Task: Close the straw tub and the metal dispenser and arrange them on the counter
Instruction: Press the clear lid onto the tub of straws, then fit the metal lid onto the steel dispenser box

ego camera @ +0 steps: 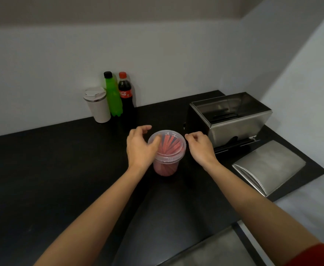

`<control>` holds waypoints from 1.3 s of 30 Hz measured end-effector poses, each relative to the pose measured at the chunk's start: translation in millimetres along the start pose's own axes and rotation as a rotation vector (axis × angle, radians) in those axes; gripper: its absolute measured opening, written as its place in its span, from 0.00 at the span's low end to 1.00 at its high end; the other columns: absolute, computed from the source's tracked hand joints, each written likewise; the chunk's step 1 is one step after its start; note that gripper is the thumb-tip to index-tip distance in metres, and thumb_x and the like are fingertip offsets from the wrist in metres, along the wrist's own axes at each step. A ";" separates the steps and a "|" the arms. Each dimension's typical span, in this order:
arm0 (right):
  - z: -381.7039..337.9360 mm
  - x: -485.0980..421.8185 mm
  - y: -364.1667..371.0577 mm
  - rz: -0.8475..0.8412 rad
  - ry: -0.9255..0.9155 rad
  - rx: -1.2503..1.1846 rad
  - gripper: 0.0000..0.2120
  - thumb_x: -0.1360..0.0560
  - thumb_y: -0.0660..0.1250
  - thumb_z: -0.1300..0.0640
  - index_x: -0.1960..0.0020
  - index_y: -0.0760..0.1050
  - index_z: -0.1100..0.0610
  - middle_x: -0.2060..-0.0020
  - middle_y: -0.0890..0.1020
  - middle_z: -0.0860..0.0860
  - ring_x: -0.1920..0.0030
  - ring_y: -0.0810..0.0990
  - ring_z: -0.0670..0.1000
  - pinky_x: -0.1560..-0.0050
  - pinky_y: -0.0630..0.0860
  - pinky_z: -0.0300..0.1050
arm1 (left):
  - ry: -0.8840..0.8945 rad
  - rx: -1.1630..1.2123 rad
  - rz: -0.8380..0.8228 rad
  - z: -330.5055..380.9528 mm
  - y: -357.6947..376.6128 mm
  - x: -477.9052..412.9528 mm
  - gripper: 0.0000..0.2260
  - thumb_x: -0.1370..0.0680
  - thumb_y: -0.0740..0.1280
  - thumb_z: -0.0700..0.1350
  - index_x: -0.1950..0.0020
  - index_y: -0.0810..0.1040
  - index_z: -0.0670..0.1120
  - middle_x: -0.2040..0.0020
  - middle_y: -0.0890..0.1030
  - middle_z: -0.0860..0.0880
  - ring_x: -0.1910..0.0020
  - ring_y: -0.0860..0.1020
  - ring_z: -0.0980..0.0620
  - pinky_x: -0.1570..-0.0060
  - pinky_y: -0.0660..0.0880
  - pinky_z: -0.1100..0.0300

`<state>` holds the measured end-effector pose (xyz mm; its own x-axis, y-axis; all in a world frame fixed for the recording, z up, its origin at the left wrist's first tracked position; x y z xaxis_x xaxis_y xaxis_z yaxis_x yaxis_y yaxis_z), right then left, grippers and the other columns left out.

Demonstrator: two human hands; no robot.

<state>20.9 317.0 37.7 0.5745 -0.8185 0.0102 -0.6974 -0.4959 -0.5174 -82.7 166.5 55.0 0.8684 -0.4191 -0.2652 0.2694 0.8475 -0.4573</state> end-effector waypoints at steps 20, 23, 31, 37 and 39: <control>63.2 48.5 -138.8 0.049 -0.128 0.049 0.10 0.24 0.63 0.52 0.48 0.77 0.56 0.48 0.77 0.53 0.52 0.77 0.47 0.50 0.72 0.40 | 0.214 0.059 -0.138 106.4 86.2 91.8 0.18 0.27 0.70 0.49 0.39 0.74 0.50 0.44 0.74 0.54 0.45 0.72 0.59 0.49 0.69 0.66; 86.8 51.4 -169.9 0.044 -0.129 0.121 0.10 0.24 0.63 0.52 0.48 0.78 0.56 0.47 0.78 0.54 0.53 0.77 0.48 0.52 0.71 0.38 | 0.200 0.049 -0.136 114.5 113.5 114.2 0.19 0.28 0.70 0.50 0.38 0.73 0.50 0.44 0.74 0.54 0.42 0.73 0.55 0.45 0.72 0.59; 145.6 47.0 -231.8 -0.020 -0.079 0.305 0.19 0.25 0.63 0.50 0.37 0.74 0.56 0.38 0.74 0.57 0.37 0.72 0.55 0.39 0.67 0.48 | 0.095 -0.087 -0.289 117.1 183.6 152.6 0.31 0.30 0.71 0.55 0.31 0.66 0.51 0.34 0.72 0.49 0.35 0.69 0.51 0.37 0.69 0.47; 173.7 12.7 -259.4 -0.071 0.027 0.343 0.24 0.26 0.64 0.47 0.33 0.70 0.56 0.33 0.71 0.57 0.37 0.73 0.57 0.38 0.68 0.50 | -0.069 -0.142 -0.441 116.8 222.5 140.8 0.35 0.30 0.72 0.52 0.28 0.61 0.49 0.30 0.66 0.45 0.32 0.65 0.45 0.37 0.67 0.51; 178.4 0.2 -265.3 -0.065 0.064 0.340 0.25 0.26 0.64 0.47 0.32 0.68 0.56 0.32 0.70 0.57 0.35 0.72 0.57 0.36 0.69 0.52 | -0.093 -0.225 -0.444 114.9 230.5 135.3 0.35 0.30 0.72 0.52 0.27 0.60 0.48 0.29 0.64 0.43 0.31 0.63 0.43 0.36 0.66 0.48</control>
<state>282.5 500.1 22.3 0.5774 -0.8102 0.1008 -0.4713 -0.4317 -0.7691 144.6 342.5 11.3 0.7266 -0.6836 0.0687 0.5336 0.4985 -0.6833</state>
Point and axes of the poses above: each hand's wrist, its own x-axis away from the middle knuckle, its own y-axis out of the palm, z = x × y, the point moved 2 cm from there along -x, towards the middle knuckle
